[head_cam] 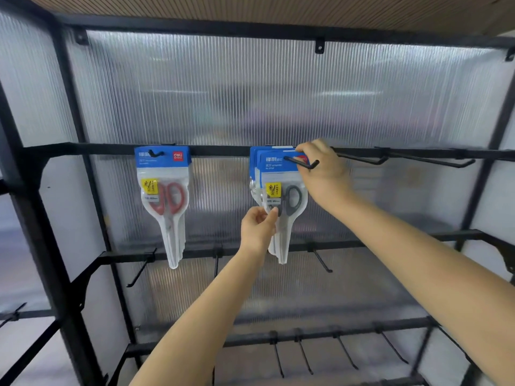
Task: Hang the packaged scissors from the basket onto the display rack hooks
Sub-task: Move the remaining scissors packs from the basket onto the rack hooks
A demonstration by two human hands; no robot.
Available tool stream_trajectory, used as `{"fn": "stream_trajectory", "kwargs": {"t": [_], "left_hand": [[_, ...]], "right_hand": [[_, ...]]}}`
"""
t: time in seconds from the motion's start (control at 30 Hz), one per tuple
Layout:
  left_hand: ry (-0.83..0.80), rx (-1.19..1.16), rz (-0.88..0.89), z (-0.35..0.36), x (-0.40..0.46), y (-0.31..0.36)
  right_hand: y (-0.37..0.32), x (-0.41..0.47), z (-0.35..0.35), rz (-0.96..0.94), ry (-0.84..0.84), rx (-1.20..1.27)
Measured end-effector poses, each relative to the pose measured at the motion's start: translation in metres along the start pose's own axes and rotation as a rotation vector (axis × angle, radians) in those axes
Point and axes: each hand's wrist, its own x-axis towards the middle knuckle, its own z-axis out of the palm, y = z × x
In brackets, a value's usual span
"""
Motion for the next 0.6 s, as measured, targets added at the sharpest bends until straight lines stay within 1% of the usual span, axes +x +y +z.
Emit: {"fn": "stream_trajectory", "kwargs": {"t": [0.13,0.3,0.4,0.43,0.5,0.57,0.6], "left_hand": [[0.029,0.019,0.01,-0.001,0.004,0.0],[0.185,0.14,0.072,0.005,-0.005,0.004],[0.269,0.239,0.129,0.011,-0.02,0.006],[0.31,0.328,0.191,0.011,-0.026,0.005],[0.382,0.564,0.428,0.012,-0.037,-0.002],[0.336,0.737,0.738,0.016,-0.046,-0.014],[0.261,0.8,0.854,0.021,-0.052,-0.021]], "right_hand": [[0.0,-0.005,0.003,-0.039,0.008,-0.022],[0.004,-0.025,-0.001,-0.141,0.066,-0.119],[0.01,-0.043,-0.003,-0.083,-0.029,-0.183],[0.013,-0.052,-0.005,-0.081,-0.036,-0.193],[0.02,-0.072,-0.009,-0.1,-0.029,-0.205],[0.031,-0.094,-0.014,-0.108,-0.017,-0.236],[0.037,-0.107,-0.018,-0.102,-0.022,-0.259]]}}
